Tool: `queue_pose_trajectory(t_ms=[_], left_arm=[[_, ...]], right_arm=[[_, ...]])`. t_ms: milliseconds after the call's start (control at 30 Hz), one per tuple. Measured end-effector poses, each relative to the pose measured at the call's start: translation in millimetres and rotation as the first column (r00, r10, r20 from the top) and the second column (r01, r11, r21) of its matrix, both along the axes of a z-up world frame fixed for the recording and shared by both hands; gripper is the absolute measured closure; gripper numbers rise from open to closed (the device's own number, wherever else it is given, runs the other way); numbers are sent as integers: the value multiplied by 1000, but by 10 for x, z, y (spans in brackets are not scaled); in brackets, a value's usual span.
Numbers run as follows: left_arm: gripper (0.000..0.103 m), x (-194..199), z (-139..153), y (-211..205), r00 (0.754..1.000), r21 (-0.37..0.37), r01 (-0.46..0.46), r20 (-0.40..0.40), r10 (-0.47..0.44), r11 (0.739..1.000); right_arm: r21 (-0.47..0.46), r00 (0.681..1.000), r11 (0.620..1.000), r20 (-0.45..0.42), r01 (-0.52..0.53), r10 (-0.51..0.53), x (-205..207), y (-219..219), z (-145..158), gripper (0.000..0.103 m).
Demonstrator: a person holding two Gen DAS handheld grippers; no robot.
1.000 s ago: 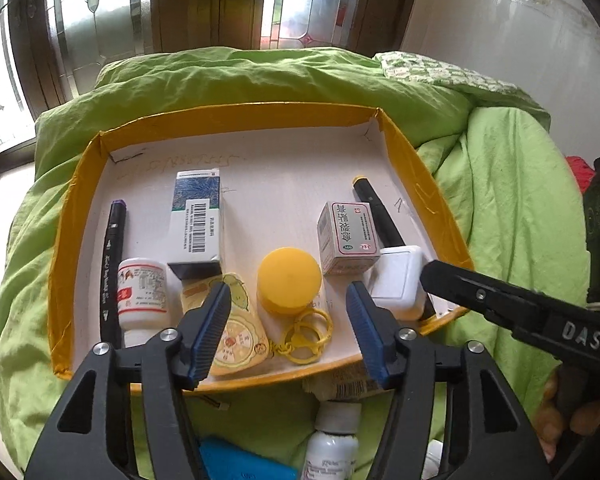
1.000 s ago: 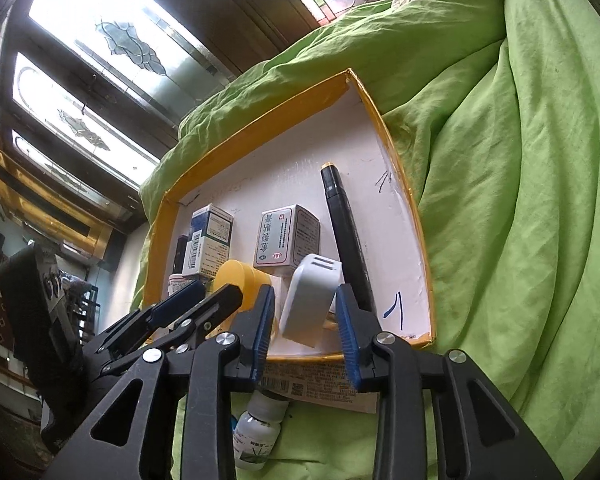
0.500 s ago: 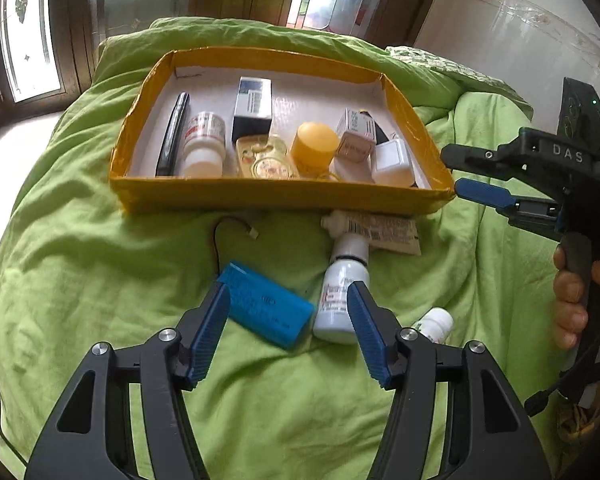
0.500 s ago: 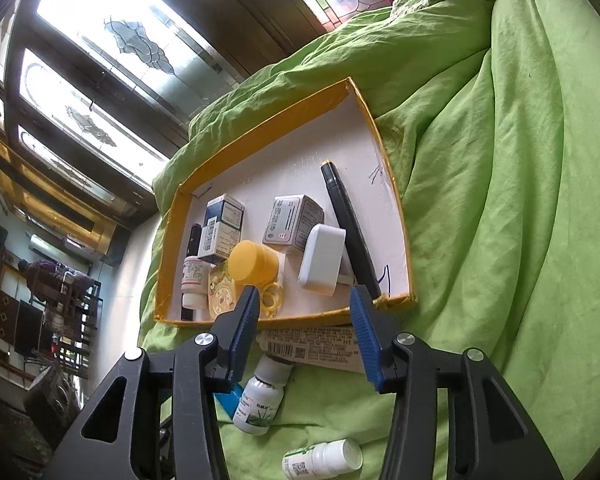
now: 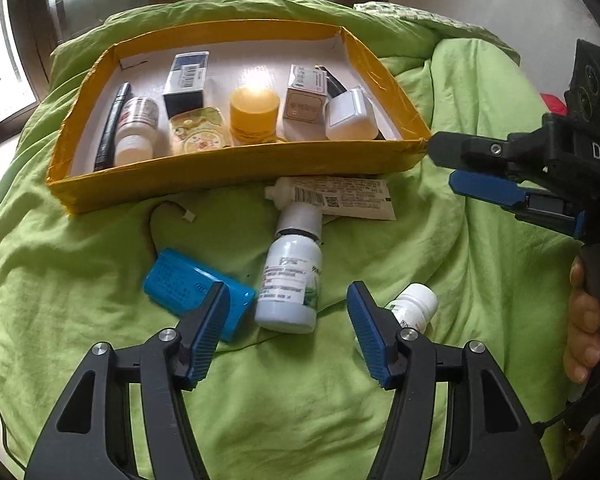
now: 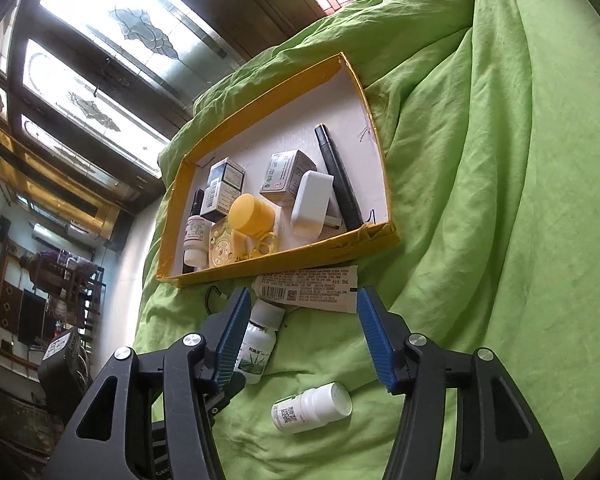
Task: Organize rigid objects
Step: 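Open the left tool to drop the yellow ball while the right releases the plug, then grasp the white green-label bottle with the left tool while the right grasps the white ointment tube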
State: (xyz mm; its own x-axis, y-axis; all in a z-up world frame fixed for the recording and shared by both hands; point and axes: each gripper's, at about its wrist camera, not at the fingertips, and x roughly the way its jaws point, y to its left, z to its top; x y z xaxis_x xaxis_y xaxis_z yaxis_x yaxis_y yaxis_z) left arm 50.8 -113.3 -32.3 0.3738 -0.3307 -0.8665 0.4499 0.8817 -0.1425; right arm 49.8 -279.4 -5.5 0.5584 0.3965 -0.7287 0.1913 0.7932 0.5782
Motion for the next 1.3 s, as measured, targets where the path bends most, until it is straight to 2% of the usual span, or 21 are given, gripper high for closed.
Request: queue_pose_trajectory(t_ms=[167,233,267,500,633,667,733,800,833,900,933,1000,1067,1100,1133,1300], left_arm=[[45,154,-99,-211,1000,65,16,5,-17,998],[66,199,-170,-208,1000,51,12,-24,-11,999],[70,202,-203,-204,999,54,12,-33,-11,998],[70,-159,-85,0,999,-26,22,-23,-23,999],[71,-389,4,331,999,-44,-22,-24,21,999],[71,-400,36,415,999,-58,-42,-27,41,997],[71,-369,145,563,997,-97,-82,-23,80,992],[71,-343,211,640,995,-115,-104,-10,104,988],[71,-342,231,676,993,-113,-113,5,115,987],[71,-285,238,703,991,-115,-131,15,133,985],[71,-288,226,737,990,-119,-139,12,141,983],[71,-280,174,786,988,-116,-154,-2,155,981],[71,-292,132,792,986,-102,-168,-16,167,981],[71,-287,156,774,986,-105,-165,-14,164,981],[71,-306,179,766,988,-111,-157,-7,157,981],[71,-411,264,730,996,-154,-82,17,86,985]], right_arm=[[41,999,999,-51,6,-4,90,-3,-203,52],[48,998,999,-66,17,-14,114,-17,-253,52],[42,998,999,-67,20,-17,120,-17,-266,52],[48,997,998,-80,26,-22,238,17,-409,52],[29,997,999,-76,16,-14,328,99,-501,52],[17,996,1000,-88,1,0,347,144,-526,54],[-17,992,999,-115,-48,46,344,255,-537,76],[-22,981,991,-147,-133,128,294,427,-514,86],[-10,971,984,-166,-177,173,244,526,-494,87],[47,947,961,-161,-274,278,111,711,-418,87],[43,939,952,-155,-304,307,72,767,-376,87],[-76,944,947,-137,-311,299,30,814,-252,86],[-164,953,941,-120,-295,277,53,801,-190,74],[-176,957,943,-116,-282,265,68,780,-190,63],[-184,960,944,-112,-274,257,84,771,-189,61],[-268,938,899,-70,-346,340,259,976,-155,61]])
